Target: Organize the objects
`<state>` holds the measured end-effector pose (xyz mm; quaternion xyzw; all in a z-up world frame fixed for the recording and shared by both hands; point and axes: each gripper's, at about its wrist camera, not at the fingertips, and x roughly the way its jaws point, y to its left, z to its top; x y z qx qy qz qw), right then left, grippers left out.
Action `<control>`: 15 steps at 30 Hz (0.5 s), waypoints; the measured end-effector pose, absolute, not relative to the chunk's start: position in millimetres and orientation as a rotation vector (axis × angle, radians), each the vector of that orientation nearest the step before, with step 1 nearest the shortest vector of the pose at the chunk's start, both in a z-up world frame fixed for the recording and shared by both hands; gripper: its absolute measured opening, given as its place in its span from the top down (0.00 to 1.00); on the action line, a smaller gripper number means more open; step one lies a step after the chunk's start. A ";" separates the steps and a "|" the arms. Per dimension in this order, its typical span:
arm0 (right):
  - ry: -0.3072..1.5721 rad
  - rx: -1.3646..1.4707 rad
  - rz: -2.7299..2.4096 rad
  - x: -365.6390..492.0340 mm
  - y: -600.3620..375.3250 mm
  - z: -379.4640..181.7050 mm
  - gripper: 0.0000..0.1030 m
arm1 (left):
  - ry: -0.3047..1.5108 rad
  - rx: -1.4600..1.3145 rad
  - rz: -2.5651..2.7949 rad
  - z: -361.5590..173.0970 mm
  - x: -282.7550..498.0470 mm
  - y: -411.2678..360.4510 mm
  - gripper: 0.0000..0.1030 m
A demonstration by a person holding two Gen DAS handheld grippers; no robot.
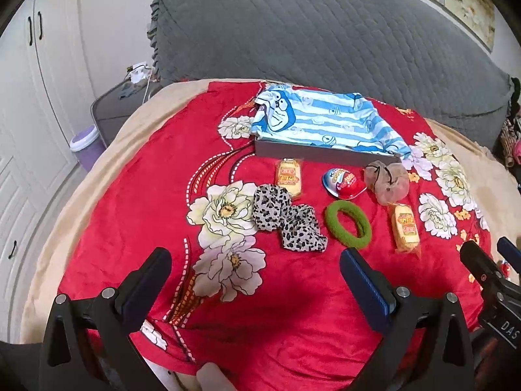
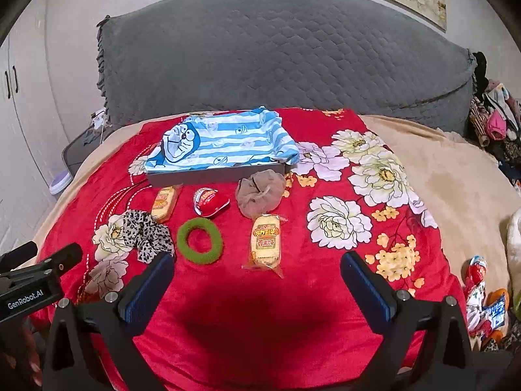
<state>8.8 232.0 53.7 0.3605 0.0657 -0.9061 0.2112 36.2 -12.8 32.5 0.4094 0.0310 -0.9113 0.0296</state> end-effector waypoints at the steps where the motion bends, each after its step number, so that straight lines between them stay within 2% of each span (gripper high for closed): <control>1: 0.185 0.999 -2.515 9.7 231.8 54.9 0.00 | 0.092 1.268 -2.808 32.4 35.8 -12.4 0.00; 15: 0.229 0.994 -2.471 14.7 229.5 58.3 0.00 | 0.111 1.307 -2.795 35.6 43.9 -12.1 0.00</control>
